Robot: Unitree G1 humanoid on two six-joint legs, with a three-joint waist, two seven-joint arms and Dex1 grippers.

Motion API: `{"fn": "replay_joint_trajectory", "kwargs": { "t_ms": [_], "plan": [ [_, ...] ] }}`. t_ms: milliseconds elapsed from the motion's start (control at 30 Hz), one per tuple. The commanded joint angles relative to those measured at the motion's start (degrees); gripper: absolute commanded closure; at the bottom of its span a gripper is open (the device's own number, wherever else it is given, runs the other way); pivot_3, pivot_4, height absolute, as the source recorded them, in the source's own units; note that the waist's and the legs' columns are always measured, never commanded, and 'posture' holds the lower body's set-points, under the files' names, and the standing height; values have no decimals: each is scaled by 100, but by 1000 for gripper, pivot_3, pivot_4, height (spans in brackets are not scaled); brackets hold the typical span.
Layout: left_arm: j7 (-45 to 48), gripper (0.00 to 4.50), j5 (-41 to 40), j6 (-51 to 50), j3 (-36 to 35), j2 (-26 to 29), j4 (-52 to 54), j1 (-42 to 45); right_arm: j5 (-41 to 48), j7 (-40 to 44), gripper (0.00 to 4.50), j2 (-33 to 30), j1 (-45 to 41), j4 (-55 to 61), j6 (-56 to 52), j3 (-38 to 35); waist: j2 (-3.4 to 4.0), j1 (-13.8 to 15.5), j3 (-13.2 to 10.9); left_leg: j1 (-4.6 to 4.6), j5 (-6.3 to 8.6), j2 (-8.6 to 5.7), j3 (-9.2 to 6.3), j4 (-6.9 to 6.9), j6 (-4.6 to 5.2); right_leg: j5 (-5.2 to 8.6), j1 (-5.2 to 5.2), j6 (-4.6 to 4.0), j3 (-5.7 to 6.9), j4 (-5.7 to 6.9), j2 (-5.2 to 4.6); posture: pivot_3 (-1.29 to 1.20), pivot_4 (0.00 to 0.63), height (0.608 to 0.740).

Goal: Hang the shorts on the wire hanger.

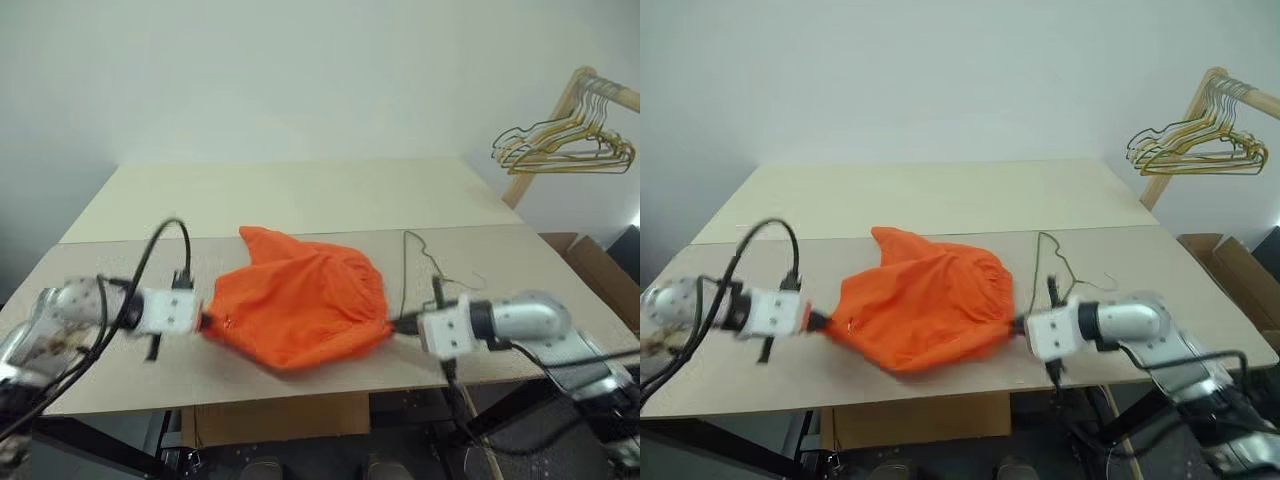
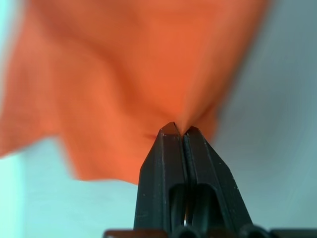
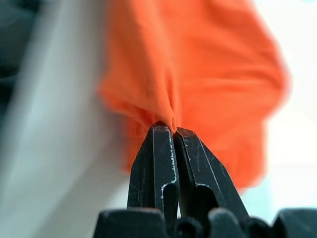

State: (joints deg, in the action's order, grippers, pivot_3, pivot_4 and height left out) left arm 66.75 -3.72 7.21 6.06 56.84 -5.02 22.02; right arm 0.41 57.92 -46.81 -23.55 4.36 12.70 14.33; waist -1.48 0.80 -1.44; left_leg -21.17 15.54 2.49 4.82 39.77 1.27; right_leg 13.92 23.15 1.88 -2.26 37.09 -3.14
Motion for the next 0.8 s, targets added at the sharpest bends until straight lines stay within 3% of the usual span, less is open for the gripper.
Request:
{"fn": "replay_joint_trajectory", "kwargs": {
  "t_ms": [33, 167, 267, 367, 433, 633, 700, 800],
  "plan": [
    [-859, 4441, 531, -354, -4, -495, -1205, 1659, -207, -701, 4500, 436, -1377, -998, -486, -424, -5, -5, -3, -7, -1, 0, -1, 0, -1, -9, 4, -11, -1, -3, 4, 49, 0, 740],
    [-3072, 4441, 1882, -103, 515, -1488, -4079, 4468, -1104, -2384, 4500, 1311, -3480, -3338, -722, -333, -10, 0, -6, -29, -1, -16, -4, -1, -1, -33, 20, -36, -6, -8, 3, 57, 0, 740],
    [-5248, 4441, 2549, -39, 750, -2019, -5929, 6156, -1678, -4564, 4500, 1894, -4986, -5502, -593, -357, -12, -14, -5, -102, -3, -36, -3, -4, -4, -38, 101, -28, -13, 2, -16, 60, 0, 740],
    [-6996, 4441, 2829, 1, 731, -2201, -6768, 7289, -1612, -6390, 4500, 2193, -5967, -6676, 294, -751, -12, -30, -5, -170, -32, -48, -3, -23, -53, -44, 174, -16, -24, 9, -27, 54, 0, 740],
    [-7576, 4441, 2933, 172, 724, -2205, -6975, 7657, -1609, -6915, 4500, 2220, -6215, -6992, 894, -837, -12, -34, -5, -240, -47, -56, -4, -47, -78, -44, 252, -13, -28, 0, -33, 54, 0, 740],
    [-7902, 4441, 3099, 1170, 806, -2080, -6996, 7694, -2232, -7079, 4500, 1922, -5723, -7159, 2162, -334, -12, -55, -5, -265, -50, -64, 11, -120, -88, -38, 295, -6, -16, -45, -37, 64, 0, 740],
    [-7260, 4441, 2946, 1758, 758, -2019, -6817, 7145, -2488, -6831, 4500, 1673, -5156, -7094, 2707, -70, -11, -43, -3, -266, -50, -66, 19, -111, -87, -38, 290, -5, -18, -52, -39, 70, 0, 740],
    [-6258, 4441, 2549, 2483, 562, -1933, -6448, 6398, -2783, -6576, 4500, 1400, -4603, -6988, 3295, 237, -9, -55, -4, -195, -50, -64, 22, -107, -85, -38, 207, -4, -14, -57, -37, 70, 0, 740]
  ]
}}
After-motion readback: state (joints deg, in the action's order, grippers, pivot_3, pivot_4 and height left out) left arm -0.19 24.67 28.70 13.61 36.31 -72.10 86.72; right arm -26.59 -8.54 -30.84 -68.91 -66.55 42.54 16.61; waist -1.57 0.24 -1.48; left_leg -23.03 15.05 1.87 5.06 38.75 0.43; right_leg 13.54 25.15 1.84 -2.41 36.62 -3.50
